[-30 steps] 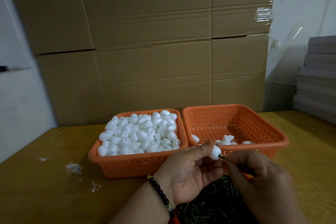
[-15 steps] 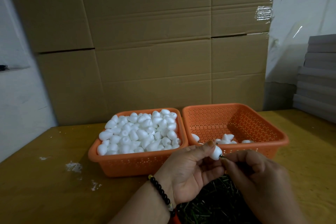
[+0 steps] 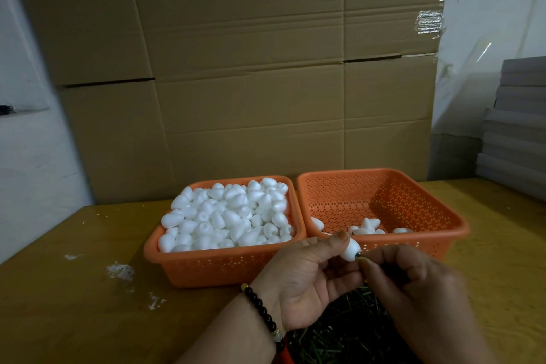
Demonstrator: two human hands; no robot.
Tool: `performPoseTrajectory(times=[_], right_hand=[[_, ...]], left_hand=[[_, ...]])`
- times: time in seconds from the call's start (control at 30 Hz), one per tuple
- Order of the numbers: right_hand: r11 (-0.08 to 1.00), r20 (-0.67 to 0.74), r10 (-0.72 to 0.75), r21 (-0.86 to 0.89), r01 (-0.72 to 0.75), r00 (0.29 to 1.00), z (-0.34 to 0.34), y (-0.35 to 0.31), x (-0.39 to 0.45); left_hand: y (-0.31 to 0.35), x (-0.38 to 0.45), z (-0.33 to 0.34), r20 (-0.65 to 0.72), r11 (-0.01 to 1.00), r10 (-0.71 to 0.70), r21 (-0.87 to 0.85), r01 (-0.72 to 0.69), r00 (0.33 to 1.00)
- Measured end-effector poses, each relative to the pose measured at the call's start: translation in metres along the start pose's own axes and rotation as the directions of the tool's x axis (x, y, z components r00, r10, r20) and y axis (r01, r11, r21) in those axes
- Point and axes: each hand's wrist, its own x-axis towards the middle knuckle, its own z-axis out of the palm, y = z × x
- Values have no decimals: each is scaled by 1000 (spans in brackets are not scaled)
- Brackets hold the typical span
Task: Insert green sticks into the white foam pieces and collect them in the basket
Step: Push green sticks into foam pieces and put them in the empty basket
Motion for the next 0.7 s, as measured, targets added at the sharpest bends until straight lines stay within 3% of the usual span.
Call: performPoseTrajectory(times=[0.43,0.7], right_hand=[[999,37,28,-18,-28,999,-2,-1,0],[987,91,157,18,-159,983,-5,-3,-2]], left_hand=[[0,-1,0,4,1000,-1,-3,1,1000],[0,1,-2,17,1000,-3,-12,3,1000]])
